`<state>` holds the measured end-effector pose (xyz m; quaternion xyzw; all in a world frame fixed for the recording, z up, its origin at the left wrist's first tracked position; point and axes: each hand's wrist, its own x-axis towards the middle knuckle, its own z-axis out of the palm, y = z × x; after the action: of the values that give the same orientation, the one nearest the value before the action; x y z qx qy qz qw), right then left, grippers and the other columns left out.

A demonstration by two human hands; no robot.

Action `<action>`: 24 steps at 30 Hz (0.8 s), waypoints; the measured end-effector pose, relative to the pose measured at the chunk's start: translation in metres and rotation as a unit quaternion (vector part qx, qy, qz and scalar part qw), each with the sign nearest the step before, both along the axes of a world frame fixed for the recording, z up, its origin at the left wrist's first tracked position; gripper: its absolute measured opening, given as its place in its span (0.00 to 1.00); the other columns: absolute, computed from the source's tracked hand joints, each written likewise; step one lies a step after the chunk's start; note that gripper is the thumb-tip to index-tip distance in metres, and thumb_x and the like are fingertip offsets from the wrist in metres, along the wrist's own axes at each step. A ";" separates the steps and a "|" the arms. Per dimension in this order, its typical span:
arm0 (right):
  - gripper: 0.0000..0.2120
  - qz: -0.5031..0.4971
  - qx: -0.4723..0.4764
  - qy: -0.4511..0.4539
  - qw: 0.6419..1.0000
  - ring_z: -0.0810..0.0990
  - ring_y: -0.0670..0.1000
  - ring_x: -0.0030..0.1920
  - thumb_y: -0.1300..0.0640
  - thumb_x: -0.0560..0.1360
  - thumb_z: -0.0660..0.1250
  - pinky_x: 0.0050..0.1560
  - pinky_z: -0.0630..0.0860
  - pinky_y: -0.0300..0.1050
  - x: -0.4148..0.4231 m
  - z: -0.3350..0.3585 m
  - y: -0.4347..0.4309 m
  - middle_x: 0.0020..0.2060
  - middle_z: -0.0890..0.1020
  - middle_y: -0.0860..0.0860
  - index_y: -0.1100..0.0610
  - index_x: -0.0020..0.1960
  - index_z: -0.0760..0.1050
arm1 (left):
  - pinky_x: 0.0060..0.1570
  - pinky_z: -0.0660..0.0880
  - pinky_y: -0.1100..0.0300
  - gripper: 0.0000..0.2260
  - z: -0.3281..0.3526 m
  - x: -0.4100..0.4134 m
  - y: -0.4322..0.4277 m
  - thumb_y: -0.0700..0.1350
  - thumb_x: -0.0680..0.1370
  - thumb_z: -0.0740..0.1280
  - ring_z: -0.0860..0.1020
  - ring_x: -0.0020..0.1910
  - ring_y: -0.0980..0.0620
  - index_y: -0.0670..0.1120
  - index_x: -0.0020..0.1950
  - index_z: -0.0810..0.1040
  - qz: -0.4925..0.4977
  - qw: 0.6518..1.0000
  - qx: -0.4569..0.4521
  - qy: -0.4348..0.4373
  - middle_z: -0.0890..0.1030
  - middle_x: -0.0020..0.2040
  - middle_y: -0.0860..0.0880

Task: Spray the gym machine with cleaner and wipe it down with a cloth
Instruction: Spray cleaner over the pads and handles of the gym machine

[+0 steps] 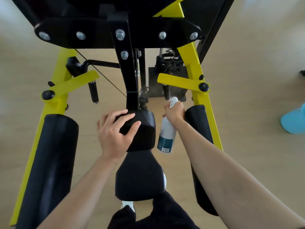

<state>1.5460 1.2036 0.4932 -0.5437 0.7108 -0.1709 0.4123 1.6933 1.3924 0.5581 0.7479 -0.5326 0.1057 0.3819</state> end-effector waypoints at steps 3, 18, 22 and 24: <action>0.12 0.056 0.008 0.021 0.998 0.86 0.49 0.33 0.54 0.81 0.67 0.40 0.84 0.48 -0.002 0.004 0.006 0.40 0.83 0.52 0.58 0.61 0.72 | 0.54 0.70 0.57 0.12 -0.001 -0.002 0.000 0.56 0.78 0.74 0.79 0.55 0.47 0.49 0.54 0.88 0.003 1.000 0.000 0.012 0.85 0.56 0.51; 0.13 0.052 -0.060 -0.107 0.991 0.85 0.47 0.32 0.48 0.80 0.71 0.33 0.79 0.39 -0.030 0.079 0.144 0.38 0.83 0.52 0.59 0.50 0.75 | 0.71 0.69 0.51 0.16 0.002 0.001 0.042 0.47 0.76 0.72 0.74 0.71 0.44 0.43 0.62 0.84 -0.103 0.989 0.001 0.103 0.81 0.66 0.46; 0.10 0.099 -0.062 -0.212 0.970 0.86 0.52 0.34 0.52 0.80 0.71 0.40 0.83 0.47 -0.021 0.108 0.184 0.40 0.84 0.54 0.59 0.52 0.76 | 0.65 0.74 0.52 0.23 0.009 -0.012 0.078 0.47 0.73 0.73 0.76 0.65 0.46 0.41 0.67 0.80 -0.194 0.969 0.018 0.150 0.79 0.67 0.47; 0.09 0.119 -0.042 -0.282 0.951 0.86 0.54 0.36 0.54 0.81 0.69 0.40 0.84 0.49 -0.008 0.112 0.199 0.42 0.84 0.54 0.60 0.55 0.76 | 0.67 0.74 0.50 0.32 0.009 -0.017 0.093 0.48 0.72 0.74 0.74 0.69 0.51 0.45 0.76 0.72 -0.256 0.928 0.095 0.252 0.74 0.72 0.50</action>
<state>1.5379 1.4022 0.6056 -0.5706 0.4877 -0.2968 0.5903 1.6766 1.4855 0.5671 0.6208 -0.6000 -0.2385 0.4447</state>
